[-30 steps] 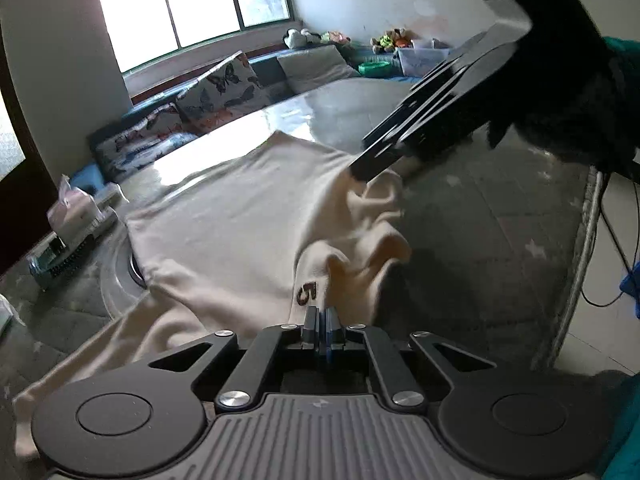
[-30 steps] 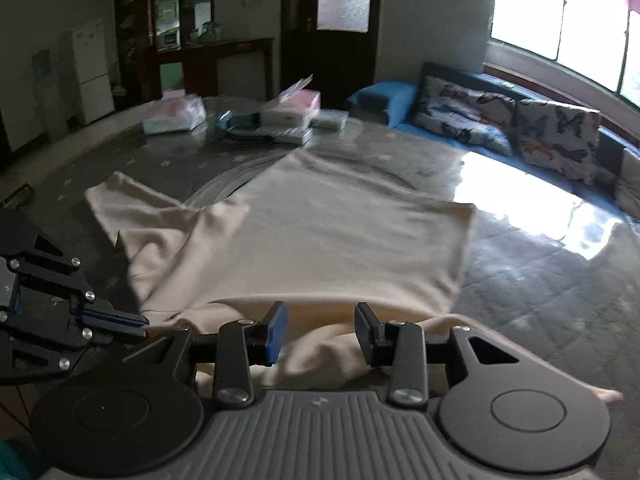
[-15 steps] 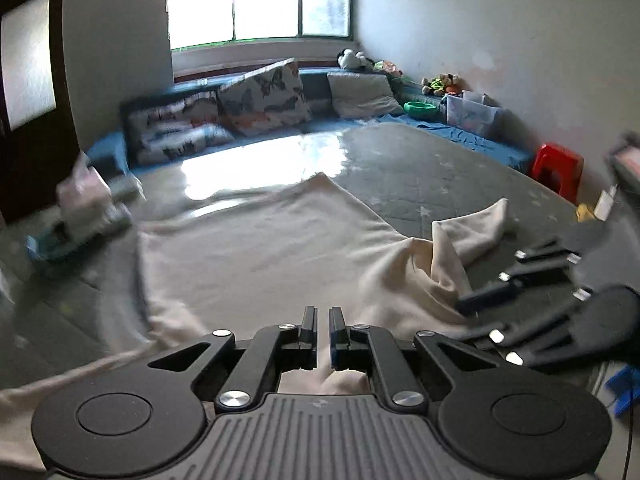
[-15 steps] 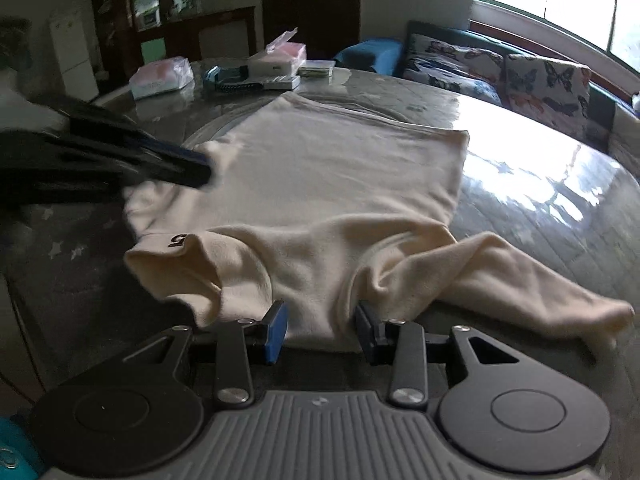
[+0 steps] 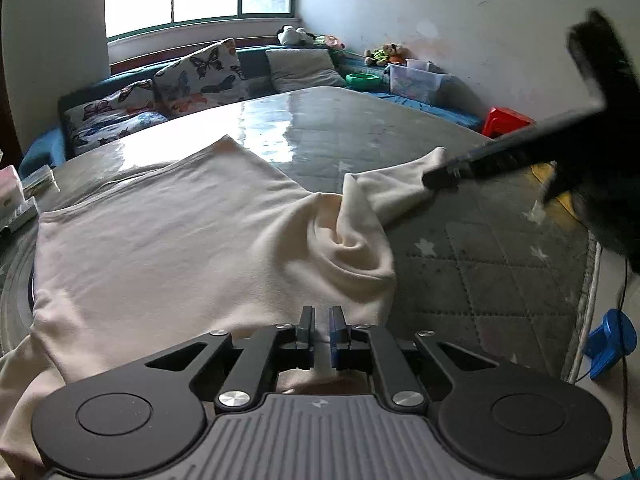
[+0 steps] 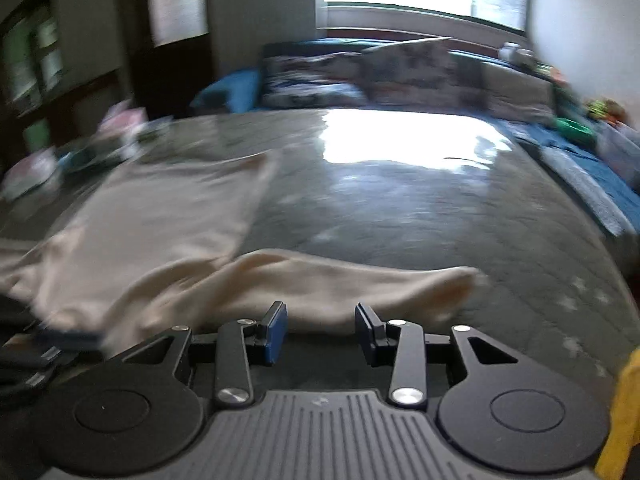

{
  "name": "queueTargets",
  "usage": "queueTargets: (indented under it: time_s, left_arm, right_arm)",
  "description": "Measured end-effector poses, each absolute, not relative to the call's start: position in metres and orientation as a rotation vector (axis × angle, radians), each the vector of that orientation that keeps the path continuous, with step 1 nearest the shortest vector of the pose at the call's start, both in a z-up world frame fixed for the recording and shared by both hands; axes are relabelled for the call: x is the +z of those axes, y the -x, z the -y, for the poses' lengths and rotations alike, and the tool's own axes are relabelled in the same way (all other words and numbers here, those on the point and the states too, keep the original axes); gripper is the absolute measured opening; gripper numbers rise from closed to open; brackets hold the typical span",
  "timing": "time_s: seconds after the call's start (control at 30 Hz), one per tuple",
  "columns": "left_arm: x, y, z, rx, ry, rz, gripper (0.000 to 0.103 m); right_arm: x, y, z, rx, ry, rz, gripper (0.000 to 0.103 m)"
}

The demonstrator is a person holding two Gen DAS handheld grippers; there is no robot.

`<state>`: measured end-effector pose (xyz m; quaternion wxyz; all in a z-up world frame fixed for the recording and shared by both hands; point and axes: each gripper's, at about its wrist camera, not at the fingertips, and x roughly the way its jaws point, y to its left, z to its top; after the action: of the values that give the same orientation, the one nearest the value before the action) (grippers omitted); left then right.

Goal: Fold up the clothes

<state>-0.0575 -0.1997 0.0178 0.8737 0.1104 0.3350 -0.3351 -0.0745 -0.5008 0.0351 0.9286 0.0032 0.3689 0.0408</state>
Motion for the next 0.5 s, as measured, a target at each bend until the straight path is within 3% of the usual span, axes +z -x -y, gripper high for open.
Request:
queueTargets:
  time_s: [0.3,0.5]
  left_arm:
    - [0.017,0.053,0.202,-0.702,-0.222,-0.711,0.009]
    - [0.02,0.049,0.206,-0.699,-0.223,-0.725,0.011]
  right_arm:
    - [0.031,0.04,0.563,-0.106,-0.147,-0.723,0.038]
    - [0.029,0.025,0.526,0.052,-0.04,-0.752,0.037]
